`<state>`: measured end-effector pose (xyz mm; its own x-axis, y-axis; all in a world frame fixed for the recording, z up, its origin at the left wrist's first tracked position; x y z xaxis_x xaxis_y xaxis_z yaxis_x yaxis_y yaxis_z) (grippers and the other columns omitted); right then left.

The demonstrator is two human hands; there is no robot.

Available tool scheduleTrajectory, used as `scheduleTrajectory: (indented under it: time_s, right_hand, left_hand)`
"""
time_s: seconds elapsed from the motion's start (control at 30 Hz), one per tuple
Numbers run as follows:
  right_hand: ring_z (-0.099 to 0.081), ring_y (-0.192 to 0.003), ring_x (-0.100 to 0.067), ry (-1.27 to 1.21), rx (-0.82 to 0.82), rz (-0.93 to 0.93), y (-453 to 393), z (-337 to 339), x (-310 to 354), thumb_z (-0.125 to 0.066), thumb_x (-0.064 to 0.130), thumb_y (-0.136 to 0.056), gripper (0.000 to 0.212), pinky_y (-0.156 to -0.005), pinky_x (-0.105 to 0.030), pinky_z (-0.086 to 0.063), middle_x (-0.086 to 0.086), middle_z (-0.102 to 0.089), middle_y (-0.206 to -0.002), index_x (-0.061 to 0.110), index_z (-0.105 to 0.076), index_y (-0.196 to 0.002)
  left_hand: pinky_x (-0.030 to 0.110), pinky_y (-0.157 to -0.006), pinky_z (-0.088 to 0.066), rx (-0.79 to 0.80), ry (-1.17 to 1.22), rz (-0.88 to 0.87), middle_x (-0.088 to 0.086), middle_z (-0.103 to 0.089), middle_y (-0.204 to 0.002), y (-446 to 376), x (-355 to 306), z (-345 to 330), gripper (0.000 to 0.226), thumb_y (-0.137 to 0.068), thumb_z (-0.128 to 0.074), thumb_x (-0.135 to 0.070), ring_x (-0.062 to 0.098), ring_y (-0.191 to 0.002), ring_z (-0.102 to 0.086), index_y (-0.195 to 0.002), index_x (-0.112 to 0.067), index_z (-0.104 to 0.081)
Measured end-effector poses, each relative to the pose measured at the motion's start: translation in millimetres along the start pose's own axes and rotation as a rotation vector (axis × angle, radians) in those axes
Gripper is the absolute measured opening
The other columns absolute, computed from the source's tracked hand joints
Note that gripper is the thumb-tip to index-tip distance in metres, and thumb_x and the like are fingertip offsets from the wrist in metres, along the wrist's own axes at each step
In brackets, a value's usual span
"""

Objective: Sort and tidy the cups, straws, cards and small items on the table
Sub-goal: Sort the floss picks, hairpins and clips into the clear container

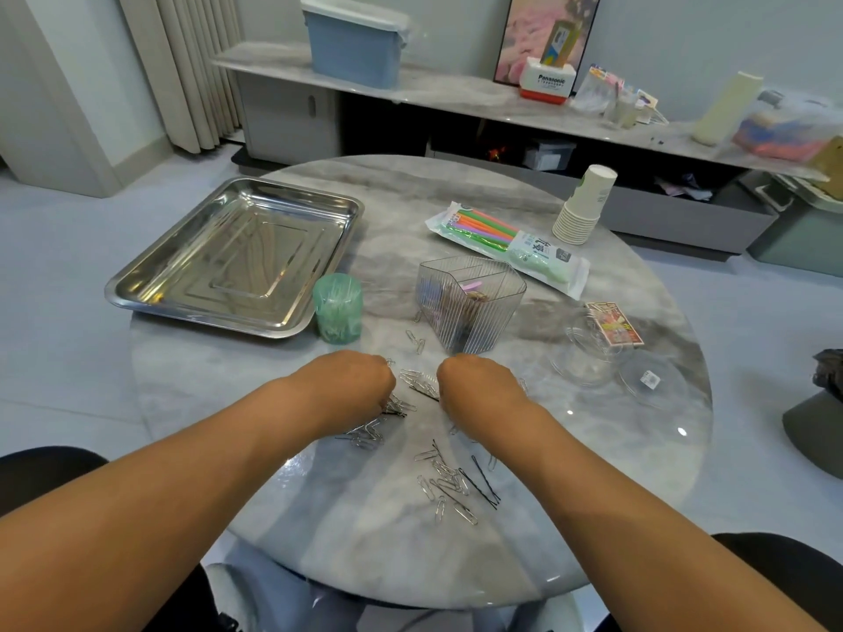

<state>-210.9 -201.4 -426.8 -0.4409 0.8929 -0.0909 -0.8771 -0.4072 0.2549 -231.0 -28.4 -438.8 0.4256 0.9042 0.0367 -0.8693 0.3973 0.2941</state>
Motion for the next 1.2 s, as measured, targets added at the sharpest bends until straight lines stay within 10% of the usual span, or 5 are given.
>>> scheduleTrajectory:
  time_s: [0.23,0.4,0.57,0.97,1.2]
  right_hand:
    - [-0.047,-0.065,-0.021,-0.150,0.017,-0.010,8,4,-4,-0.060,0.017,-0.088,0.020,-0.055,-0.029,-0.034,-0.004,-0.052,-0.079,0.009,-0.046,-0.077]
    - [-0.068,-0.061,-0.021,-0.968,-0.117,-0.231,4,24,-21,-0.073,0.011,-0.080,0.012,-0.057,-0.033,-0.055,-0.007,-0.072,-0.067,0.007,-0.062,-0.078]
    - [-0.067,-0.063,-0.018,-1.681,-0.110,-0.212,5,23,-18,-0.083,0.000,-0.079,0.027,-0.064,-0.027,-0.060,-0.009,-0.071,-0.072,0.005,-0.067,-0.100]
    - [-0.060,-0.069,-0.004,-1.518,-0.151,-0.139,2,27,-21,-0.082,0.025,-0.084,0.006,-0.062,-0.023,-0.046,0.007,-0.071,-0.076,0.020,-0.080,-0.086]
    - [-0.073,-0.086,-0.014,-1.134,-0.395,-0.065,10,69,-47,-0.081,0.025,-0.086,0.006,-0.086,-0.034,-0.059,0.008,-0.078,-0.085,0.024,-0.081,-0.091]
  left_hand:
    - [0.035,-0.072,-0.052,-0.066,0.485,0.089,-0.001,-0.066,-0.094,5,7,5,0.015,-0.102,-0.052,-0.026,0.019,-0.079,-0.063,-0.097,-0.015,-0.060]
    - [0.023,-0.052,-0.052,-0.127,1.496,0.218,0.007,-0.076,-0.087,9,3,21,0.012,-0.106,-0.050,-0.011,0.010,-0.056,-0.062,-0.098,-0.004,-0.054]
    - [0.022,-0.061,-0.058,-0.148,1.847,0.216,0.008,-0.073,-0.080,3,-8,27,0.013,-0.104,-0.053,-0.006,0.012,-0.063,-0.066,-0.093,-0.003,-0.060]
    - [0.025,-0.062,-0.060,-0.090,1.737,0.141,0.014,-0.075,-0.084,1,-9,26,0.003,-0.099,-0.061,-0.005,0.017,-0.067,-0.071,-0.098,-0.004,-0.058]
    - [0.028,-0.062,-0.057,-0.005,1.364,0.267,0.011,-0.068,-0.080,6,7,18,0.041,-0.080,-0.084,-0.008,0.019,-0.065,-0.064,-0.112,-0.010,-0.058]
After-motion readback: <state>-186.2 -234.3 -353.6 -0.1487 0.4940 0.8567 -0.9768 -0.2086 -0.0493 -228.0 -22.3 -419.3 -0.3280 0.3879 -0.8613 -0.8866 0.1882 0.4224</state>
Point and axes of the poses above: each hand's wrist, its own y-axis away from the middle knuckle, its own z-axis out of the back of the hand, x = y × z, the point moved 1 cm from there along -y, towards the middle knuckle
